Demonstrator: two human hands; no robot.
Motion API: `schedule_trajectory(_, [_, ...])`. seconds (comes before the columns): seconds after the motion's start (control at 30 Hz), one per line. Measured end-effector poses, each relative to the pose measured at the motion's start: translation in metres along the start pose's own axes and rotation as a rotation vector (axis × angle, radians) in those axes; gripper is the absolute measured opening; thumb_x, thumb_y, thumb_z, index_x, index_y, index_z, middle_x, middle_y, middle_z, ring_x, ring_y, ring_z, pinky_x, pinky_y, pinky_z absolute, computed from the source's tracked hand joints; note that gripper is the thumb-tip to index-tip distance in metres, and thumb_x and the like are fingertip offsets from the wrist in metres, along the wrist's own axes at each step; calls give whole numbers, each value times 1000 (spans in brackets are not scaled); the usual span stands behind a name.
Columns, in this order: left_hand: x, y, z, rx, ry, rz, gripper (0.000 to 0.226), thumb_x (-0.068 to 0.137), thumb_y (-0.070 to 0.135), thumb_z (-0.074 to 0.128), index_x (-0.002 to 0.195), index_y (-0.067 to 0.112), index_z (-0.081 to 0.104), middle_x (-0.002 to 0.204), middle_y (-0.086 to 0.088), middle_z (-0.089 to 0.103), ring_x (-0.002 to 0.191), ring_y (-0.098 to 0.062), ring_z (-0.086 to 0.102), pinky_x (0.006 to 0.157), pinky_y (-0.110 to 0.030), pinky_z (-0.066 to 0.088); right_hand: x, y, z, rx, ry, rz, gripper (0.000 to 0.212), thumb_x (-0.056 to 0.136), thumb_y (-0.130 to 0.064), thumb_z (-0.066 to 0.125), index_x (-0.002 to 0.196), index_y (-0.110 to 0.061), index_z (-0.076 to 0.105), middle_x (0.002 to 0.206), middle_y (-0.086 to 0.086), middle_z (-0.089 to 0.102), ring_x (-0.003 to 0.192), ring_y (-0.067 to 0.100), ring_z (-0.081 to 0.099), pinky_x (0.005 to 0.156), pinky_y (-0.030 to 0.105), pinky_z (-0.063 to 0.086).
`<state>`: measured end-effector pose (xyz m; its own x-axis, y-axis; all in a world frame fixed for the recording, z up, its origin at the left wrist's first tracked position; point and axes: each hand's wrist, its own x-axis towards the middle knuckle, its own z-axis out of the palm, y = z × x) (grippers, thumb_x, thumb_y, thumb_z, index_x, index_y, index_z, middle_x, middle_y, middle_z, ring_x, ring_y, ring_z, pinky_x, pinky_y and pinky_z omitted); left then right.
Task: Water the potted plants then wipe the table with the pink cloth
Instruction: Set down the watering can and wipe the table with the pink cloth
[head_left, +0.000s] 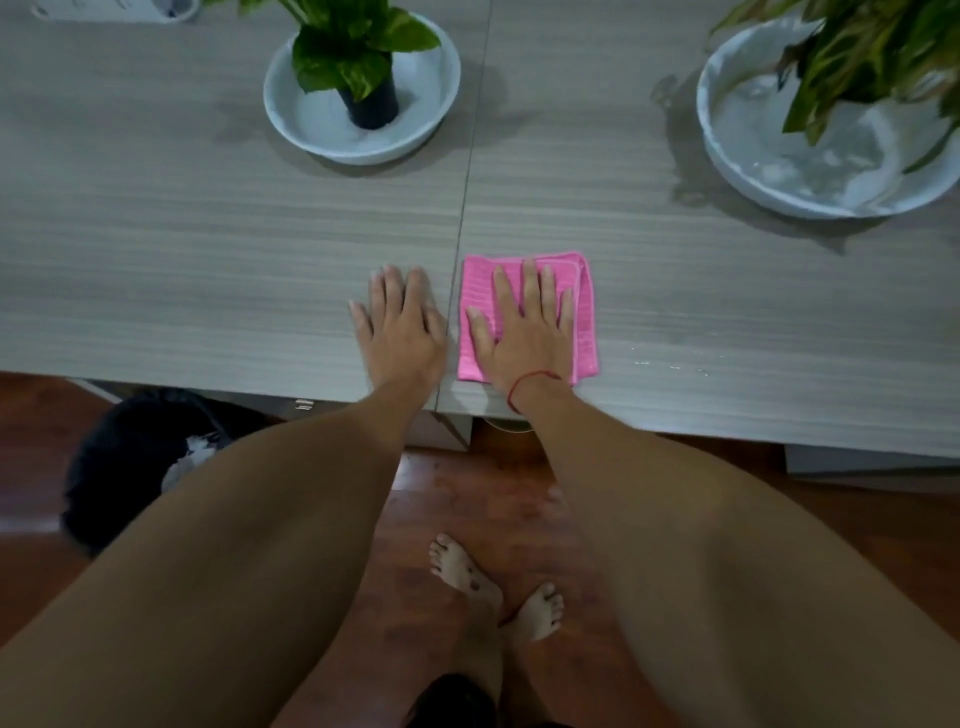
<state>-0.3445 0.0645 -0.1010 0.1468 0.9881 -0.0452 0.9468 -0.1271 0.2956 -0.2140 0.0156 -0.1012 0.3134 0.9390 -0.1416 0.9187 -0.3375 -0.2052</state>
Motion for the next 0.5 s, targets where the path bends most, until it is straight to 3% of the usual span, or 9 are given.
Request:
schedule_trajectory(0.23, [0, 71, 20, -50, -61, 119, 51, 105, 34, 22, 154, 21, 30, 165, -6, 16, 154, -25, 6, 124, -46, 1, -17, 90, -17, -29, 16, 167, 65, 98, -59, 7, 155, -29, 0, 162, 4, -8, 149, 25, -11, 119, 44, -10])
schedule_trajectory(0.37, [-1, 73, 27, 13, -37, 107, 53, 105, 35, 22, 157, 22, 22, 165, -4, 12, 154, -25, 3, 123, -43, -2, -34, 137, -23, -47, 39, 288, 66, 96, -60, 3, 154, -29, 1, 163, 4, -5, 149, 26, -6, 121, 47, -1])
schedule_trajectory(0.5, [-2, 72, 31, 25, -12, 113, 54, 105, 35, 22, 157, 23, 22, 165, -4, 12, 154, -25, 4, 124, -43, -1, -32, 139, -23, -60, 57, 330, 67, 96, -59, 2, 155, -28, 0, 162, 5, -5, 149, 28, -4, 120, 50, 1])
